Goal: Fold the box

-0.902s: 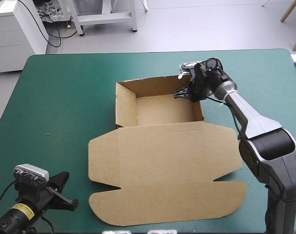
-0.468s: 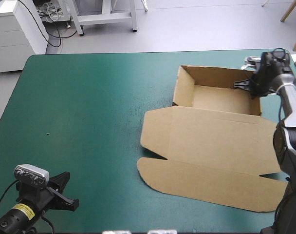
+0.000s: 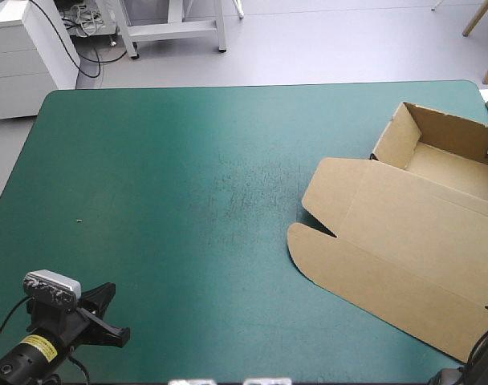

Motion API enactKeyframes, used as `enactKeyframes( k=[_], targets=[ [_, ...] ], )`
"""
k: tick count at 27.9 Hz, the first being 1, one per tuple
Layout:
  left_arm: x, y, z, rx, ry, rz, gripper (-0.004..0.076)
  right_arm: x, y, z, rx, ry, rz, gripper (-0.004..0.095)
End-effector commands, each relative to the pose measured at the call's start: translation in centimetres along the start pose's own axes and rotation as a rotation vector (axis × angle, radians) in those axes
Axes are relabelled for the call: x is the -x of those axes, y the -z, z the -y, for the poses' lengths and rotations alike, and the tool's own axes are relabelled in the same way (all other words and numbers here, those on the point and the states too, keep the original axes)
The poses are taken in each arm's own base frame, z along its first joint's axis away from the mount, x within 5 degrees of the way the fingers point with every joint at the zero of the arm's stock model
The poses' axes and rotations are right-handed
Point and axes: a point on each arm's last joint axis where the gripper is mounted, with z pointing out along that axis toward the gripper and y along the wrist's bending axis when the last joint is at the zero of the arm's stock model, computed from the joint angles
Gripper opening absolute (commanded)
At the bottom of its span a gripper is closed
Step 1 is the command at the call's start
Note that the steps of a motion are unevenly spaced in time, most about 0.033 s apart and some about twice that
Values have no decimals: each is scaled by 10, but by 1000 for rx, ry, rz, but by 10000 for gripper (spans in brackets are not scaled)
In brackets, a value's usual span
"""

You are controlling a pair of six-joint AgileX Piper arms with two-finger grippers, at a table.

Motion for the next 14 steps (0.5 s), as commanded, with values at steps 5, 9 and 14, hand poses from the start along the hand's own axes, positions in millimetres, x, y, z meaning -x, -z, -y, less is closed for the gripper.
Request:
enactKeyframes(
  k=[5,9,14],
  targets=[
    [13,4,2,-18,13,92,-8,3,35,10,-20,21,84,64],
    [13,4,2,-18,13,92,-8,4,54,11,-26,34,131,250],
    [13,4,2,-18,13,92,-8,2,123,10,23,5,308,449]
  ],
)
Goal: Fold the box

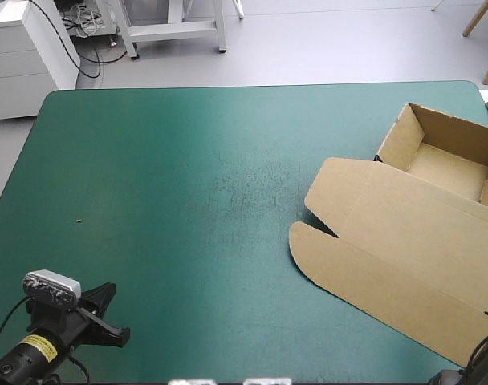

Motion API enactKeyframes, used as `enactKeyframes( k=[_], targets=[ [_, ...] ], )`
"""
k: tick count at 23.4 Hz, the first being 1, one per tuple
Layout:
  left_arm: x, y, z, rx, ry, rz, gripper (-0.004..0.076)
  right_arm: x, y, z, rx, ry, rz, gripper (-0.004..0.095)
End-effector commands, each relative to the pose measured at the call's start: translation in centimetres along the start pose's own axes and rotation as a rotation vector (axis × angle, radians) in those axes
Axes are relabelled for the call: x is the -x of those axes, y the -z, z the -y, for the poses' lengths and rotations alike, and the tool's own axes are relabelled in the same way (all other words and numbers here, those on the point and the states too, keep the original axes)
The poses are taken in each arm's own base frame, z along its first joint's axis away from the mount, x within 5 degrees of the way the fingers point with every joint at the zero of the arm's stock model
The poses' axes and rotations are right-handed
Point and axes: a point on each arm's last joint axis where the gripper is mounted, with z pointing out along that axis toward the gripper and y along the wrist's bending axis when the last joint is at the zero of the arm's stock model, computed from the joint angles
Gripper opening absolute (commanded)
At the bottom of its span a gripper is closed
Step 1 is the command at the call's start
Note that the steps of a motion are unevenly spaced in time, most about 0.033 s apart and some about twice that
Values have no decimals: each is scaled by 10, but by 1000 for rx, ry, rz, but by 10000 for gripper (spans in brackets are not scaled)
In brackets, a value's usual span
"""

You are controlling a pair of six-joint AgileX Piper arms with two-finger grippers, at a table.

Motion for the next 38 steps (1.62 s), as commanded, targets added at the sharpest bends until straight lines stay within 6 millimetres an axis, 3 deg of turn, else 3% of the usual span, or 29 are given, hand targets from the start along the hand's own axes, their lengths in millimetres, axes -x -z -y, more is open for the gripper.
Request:
enactKeyframes(
  k=[1,3,6,7,9,12,15,18,25,32,38],
  targets=[
    [13,4,2,-17,13,89,-8,5,100,0,35,-19,267,448],
    [13,4,2,-17,13,89,-8,-5,144,-12,91,-4,367,448],
    [13,4,2,-17,13,89,-8,-21,194,-33,148,47,474,446],
    [13,4,2,-17,13,89,-8,-32,217,-45,174,80,526,446],
    [13,4,2,-17,13,89,-8,-48,246,-67,231,145,584,441],
    [13,4,2,-17,13,89,-8,-81,277,-97,324,251,630,438],
    [13,4,2,-17,13,89,-8,-118,290,-113,397,337,624,336],
    [13,4,2,-17,13,89,-8,-160,283,-117,441,409,565,159],
    [13,4,2,-17,13,89,-8,-220,247,-103,420,481,459,4],
    [13,4,2,-17,13,89,-8,-276,192,-94,412,488,418,-21],
    [13,3,2,-17,13,89,-8,-317,150,-87,421,444,557,-21]
  ],
)
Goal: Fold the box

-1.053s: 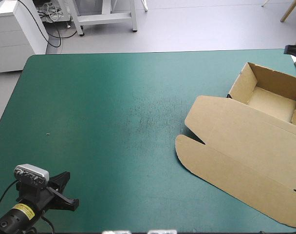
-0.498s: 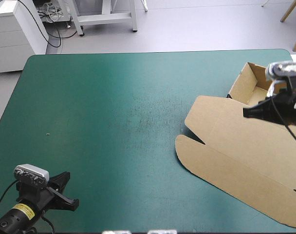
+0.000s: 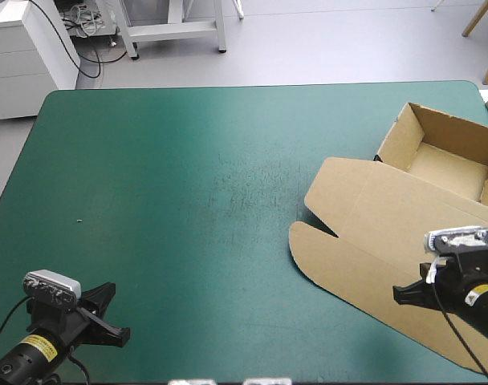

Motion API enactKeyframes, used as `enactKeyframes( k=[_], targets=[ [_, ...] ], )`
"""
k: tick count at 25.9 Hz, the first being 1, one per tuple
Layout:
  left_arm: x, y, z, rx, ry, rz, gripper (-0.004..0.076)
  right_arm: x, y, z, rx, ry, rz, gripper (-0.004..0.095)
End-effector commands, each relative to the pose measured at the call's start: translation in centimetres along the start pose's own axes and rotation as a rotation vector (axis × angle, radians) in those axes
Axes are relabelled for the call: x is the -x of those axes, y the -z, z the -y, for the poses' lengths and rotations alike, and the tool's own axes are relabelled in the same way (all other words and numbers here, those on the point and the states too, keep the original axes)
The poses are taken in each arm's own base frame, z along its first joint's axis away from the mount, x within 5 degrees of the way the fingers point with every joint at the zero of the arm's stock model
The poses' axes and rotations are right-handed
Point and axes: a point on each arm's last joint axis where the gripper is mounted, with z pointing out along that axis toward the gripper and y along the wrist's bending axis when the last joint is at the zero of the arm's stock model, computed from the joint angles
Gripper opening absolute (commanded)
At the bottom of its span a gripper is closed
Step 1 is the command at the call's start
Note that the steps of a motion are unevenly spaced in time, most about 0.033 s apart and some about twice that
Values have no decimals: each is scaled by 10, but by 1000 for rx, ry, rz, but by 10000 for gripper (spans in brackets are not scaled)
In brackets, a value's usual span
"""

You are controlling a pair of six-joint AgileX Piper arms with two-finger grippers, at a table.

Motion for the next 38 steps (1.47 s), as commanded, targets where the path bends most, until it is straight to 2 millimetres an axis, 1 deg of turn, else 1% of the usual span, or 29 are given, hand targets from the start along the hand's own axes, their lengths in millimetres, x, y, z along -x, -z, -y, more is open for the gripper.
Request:
enactKeyframes(
  k=[1,2,3,4,6,38],
  targets=[
    [13,3,2,-20,15,91,-8,-9,-2,0,-27,7,190,-21],
    [13,3,2,-18,14,91,-8,-19,-6,-1,-32,6,216,-21],
    [13,3,2,-18,14,91,-8,-24,-8,-1,-36,6,234,-21],
    [13,3,2,-18,10,91,-8,-33,-11,-1,-39,5,248,-21],
    [13,3,2,-18,10,91,-8,-42,-15,-2,-41,4,253,-21],
    [13,3,2,-20,13,91,-8,-41,-17,-1,-52,7,269,-21]
  ],
)
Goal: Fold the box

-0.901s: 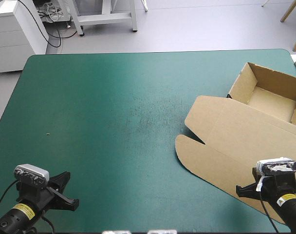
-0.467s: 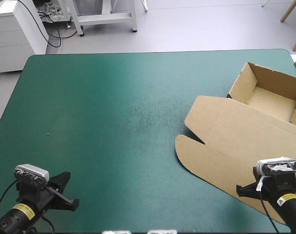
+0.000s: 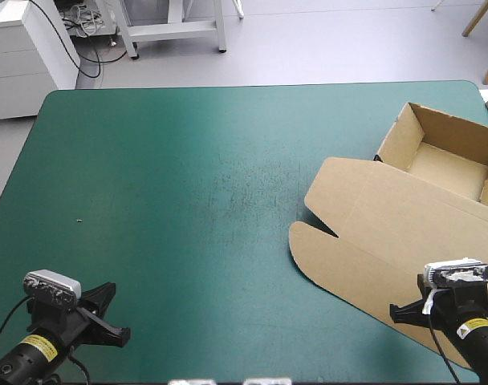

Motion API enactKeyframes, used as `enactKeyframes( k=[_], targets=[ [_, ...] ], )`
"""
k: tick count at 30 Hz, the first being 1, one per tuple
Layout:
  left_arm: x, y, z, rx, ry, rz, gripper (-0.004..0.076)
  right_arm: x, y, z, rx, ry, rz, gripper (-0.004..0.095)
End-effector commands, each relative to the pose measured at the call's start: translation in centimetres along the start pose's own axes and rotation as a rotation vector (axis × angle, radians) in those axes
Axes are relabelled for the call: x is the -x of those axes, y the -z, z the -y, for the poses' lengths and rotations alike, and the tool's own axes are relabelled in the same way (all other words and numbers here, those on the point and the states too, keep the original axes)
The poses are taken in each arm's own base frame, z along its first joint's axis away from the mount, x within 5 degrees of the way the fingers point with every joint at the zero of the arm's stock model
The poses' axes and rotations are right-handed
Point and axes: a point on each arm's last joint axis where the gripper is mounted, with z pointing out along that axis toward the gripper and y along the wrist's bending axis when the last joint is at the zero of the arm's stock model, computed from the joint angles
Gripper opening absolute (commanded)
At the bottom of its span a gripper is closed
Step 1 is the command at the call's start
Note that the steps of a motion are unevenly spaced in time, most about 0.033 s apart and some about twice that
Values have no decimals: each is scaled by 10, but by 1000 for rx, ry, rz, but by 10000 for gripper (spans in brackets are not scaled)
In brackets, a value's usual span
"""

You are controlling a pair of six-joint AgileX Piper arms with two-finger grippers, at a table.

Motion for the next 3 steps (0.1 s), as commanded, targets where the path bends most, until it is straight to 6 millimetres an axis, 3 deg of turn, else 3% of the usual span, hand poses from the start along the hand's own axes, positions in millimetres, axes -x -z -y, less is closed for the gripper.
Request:
enactKeyframes(
  k=[1,3],
  targets=[
    [13,4,2,-17,9,90,-8,13,4,1,-11,10,87,-21],
    [13,4,2,-17,9,90,-8,13,4,1,-11,10,87,-21]
  ],
)
